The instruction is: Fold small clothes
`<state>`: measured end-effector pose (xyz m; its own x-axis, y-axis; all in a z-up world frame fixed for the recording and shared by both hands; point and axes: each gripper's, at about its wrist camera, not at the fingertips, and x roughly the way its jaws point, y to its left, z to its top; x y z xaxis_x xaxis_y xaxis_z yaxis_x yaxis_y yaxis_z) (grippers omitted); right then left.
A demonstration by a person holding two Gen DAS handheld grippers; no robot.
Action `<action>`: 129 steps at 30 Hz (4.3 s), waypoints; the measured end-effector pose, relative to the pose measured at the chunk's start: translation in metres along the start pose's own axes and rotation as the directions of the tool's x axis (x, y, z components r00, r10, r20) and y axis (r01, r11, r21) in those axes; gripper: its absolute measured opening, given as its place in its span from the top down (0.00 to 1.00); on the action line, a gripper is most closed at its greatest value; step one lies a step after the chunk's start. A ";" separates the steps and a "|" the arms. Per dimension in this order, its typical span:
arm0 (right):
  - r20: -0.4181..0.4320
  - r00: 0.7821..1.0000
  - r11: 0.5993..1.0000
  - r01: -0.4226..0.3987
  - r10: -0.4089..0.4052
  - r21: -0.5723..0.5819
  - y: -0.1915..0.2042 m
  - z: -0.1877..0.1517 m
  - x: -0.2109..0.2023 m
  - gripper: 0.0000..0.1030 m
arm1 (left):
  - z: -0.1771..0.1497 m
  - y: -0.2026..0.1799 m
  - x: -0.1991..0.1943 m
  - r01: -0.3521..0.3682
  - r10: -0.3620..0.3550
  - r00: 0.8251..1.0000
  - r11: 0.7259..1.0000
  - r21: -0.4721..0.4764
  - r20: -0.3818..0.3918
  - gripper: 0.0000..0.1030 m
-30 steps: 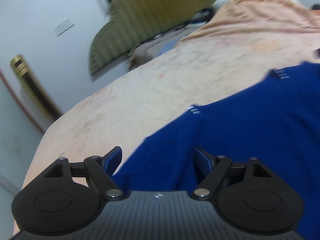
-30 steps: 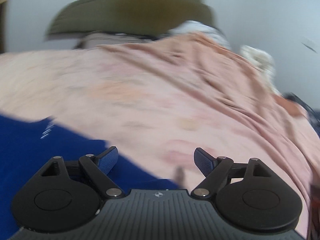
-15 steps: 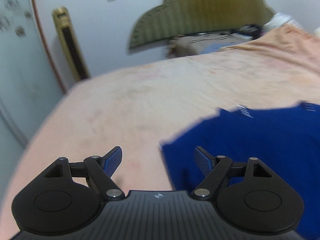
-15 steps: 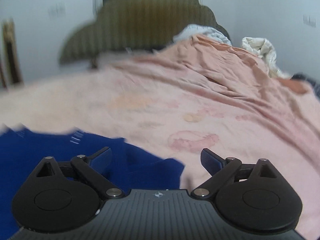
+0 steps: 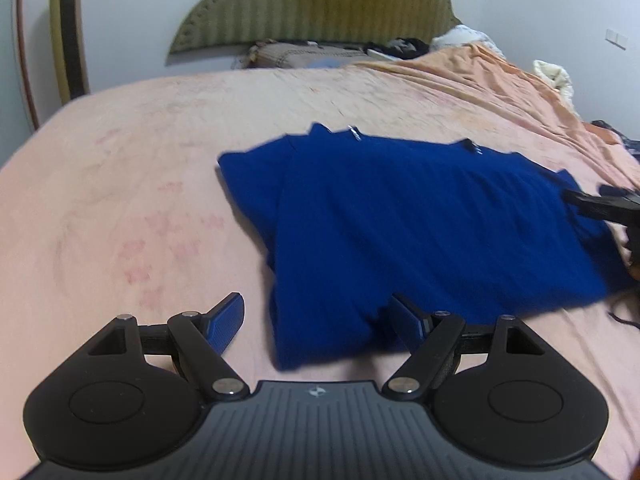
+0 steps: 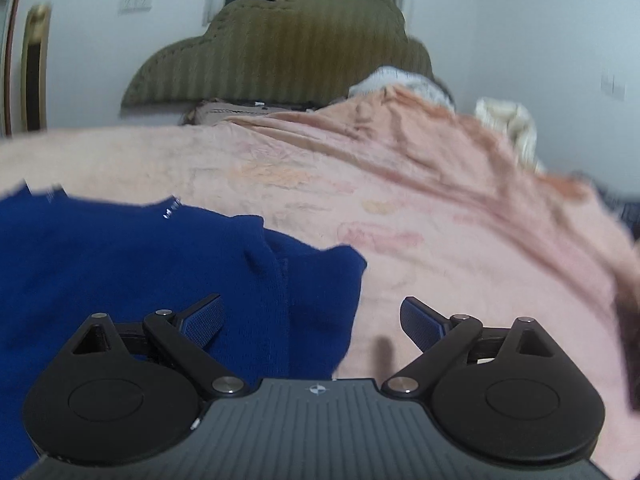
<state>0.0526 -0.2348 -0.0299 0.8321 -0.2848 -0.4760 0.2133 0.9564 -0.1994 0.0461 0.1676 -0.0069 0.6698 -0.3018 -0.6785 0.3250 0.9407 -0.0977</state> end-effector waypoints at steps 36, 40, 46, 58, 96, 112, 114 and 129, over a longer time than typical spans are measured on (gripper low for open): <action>0.029 0.983 0.975 0.184 -0.182 -0.122 -0.022 0.007 -0.019 0.05 | 0.005 0.009 -0.047 0.020 -0.020 0.998 1.000 0.000 0.062 0.92; 0.072 0.986 0.986 -0.155 0.150 0.068 -0.011 0.012 -0.061 0.00 | 0.027 -0.011 -0.024 0.027 -0.025 0.998 0.999 -0.027 0.055 0.90; -0.111 0.940 0.947 -0.319 0.322 0.048 0.032 -0.006 -0.049 0.01 | 0.013 -0.038 0.024 -0.124 0.123 0.991 0.992 -0.010 -0.042 0.90; -0.152 0.946 0.958 -0.282 0.286 0.050 0.053 -0.022 -0.055 0.00 | 0.001 -0.062 0.023 -0.255 0.255 0.967 0.967 0.001 0.008 0.82; -0.137 0.937 0.947 -0.315 0.321 0.065 0.052 -0.025 -0.057 0.00 | -0.020 -0.066 0.026 -0.259 0.262 0.963 0.964 -0.056 0.064 0.00; -0.137 0.936 0.946 -0.318 0.324 0.063 0.053 -0.025 -0.057 0.00 | -0.016 -0.060 0.013 -0.244 0.248 0.965 0.968 -0.051 0.090 0.00; -0.137 0.936 0.946 -0.318 0.324 0.062 0.053 -0.025 -0.057 0.00 | -0.008 -0.054 0.003 -0.253 0.259 0.957 0.966 -0.055 0.131 0.00; -0.136 0.935 0.945 -0.322 0.328 0.064 0.052 -0.024 -0.057 0.00 | 0.036 0.007 -0.005 -0.212 0.232 0.959 0.969 -0.127 0.162 0.00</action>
<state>0.0036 -0.1698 -0.0340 0.7779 0.0387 -0.6272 -0.0340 0.9992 0.0195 0.0689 0.1700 0.0222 0.8260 -0.0968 -0.5553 0.0876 0.9952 -0.0431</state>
